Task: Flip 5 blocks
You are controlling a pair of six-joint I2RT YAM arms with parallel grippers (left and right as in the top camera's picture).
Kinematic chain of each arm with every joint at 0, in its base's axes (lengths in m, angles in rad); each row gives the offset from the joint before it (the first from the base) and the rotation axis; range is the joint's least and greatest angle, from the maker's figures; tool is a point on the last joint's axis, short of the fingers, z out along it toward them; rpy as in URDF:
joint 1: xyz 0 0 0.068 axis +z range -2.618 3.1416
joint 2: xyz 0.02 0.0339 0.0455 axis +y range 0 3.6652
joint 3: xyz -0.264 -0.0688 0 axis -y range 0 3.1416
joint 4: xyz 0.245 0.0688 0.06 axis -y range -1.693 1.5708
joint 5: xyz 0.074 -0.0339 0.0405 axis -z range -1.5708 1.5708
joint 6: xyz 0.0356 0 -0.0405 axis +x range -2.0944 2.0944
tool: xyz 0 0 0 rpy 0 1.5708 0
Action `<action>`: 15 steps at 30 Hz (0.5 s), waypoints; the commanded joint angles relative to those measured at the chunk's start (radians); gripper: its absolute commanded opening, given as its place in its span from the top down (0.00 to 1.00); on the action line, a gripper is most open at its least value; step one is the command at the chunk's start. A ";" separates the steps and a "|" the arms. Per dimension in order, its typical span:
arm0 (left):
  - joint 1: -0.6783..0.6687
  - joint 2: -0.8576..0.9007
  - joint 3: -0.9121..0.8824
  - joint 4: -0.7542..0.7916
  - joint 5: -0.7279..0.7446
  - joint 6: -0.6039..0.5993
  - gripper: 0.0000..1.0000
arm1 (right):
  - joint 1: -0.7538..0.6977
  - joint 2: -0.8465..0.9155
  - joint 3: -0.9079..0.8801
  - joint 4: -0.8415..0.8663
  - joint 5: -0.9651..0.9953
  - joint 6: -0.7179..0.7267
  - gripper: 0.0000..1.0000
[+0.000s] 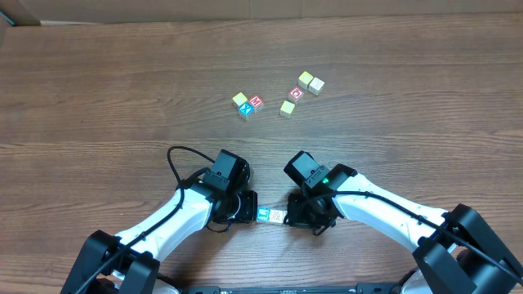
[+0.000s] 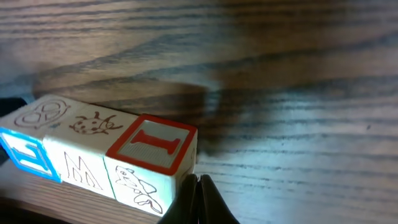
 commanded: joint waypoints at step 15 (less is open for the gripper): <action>-0.018 0.010 -0.005 0.001 0.012 0.159 0.96 | 0.007 0.004 -0.004 0.033 -0.077 0.156 0.96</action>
